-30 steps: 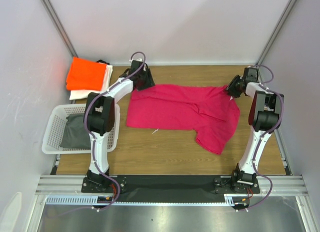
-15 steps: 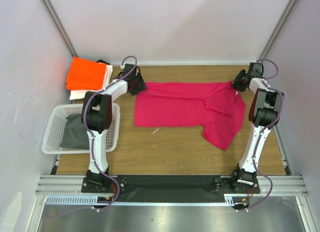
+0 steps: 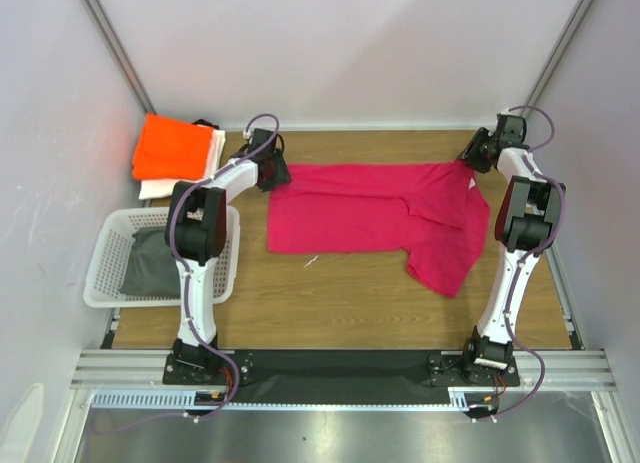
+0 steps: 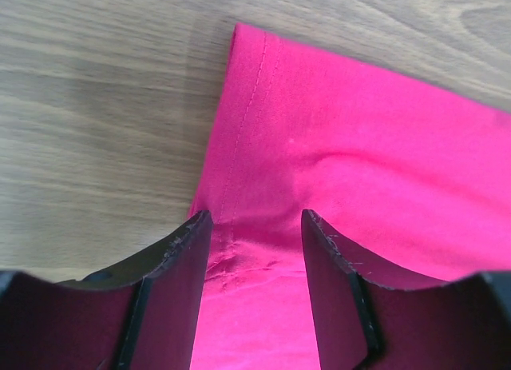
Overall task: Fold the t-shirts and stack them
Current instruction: Fold the tshirt
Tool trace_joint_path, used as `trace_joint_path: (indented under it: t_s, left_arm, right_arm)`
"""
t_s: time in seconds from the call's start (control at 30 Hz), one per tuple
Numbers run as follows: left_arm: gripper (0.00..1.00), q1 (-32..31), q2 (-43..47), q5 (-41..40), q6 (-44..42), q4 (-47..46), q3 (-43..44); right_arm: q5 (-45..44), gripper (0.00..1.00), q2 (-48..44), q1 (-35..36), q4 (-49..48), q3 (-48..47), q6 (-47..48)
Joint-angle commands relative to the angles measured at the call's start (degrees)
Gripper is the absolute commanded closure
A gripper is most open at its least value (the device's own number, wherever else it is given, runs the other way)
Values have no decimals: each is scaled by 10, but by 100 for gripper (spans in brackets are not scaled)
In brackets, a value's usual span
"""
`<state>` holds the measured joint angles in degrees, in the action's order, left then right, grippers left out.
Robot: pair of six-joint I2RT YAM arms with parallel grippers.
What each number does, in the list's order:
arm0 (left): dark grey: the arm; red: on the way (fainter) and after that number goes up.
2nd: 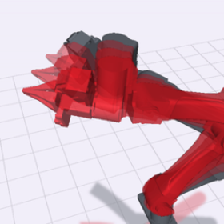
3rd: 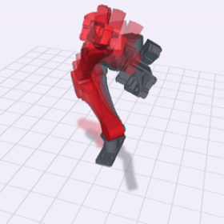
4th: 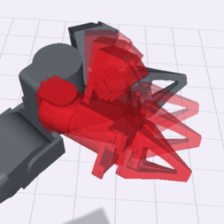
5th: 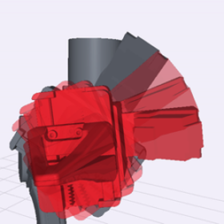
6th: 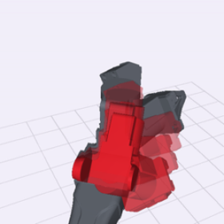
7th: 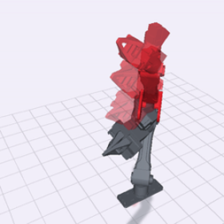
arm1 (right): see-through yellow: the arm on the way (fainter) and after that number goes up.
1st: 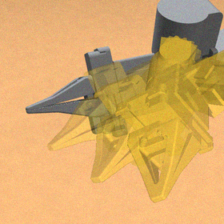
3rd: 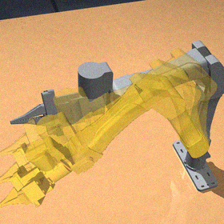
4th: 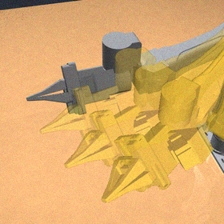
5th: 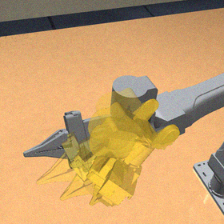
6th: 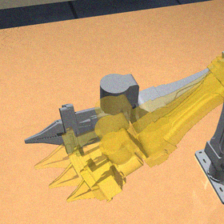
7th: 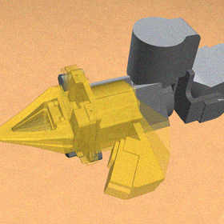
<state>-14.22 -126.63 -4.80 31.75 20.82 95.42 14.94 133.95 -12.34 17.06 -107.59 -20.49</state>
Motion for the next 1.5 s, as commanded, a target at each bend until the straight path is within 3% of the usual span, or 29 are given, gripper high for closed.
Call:
trace_joint_path:
  t_s: [0.0, 0.17, 0.4, 0.97, 1.47]
  left_arm:
    - [45, -3, 19, -47, -57, 28, 14]
    - [43, -22, 72, -70, -99, 4, -19]
    - [43, -44, 120, -92, -88, -10, -78]
    - [50, -45, 77, -103, -50, -27, -88]
    - [50, -34, 69, -108, -49, -37, -100]
  right_arm:
    - [8, 56, -9, -1, 19, -26, 18]
    - [21, 57, -40, 4, 18, 0, 19]
    - [28, 56, -92, 8, 31, 28, 16]
    - [17, 56, -168, -1, 36, 155, -1]
    - [10, 57, -178, -6, 40, 172, -6]
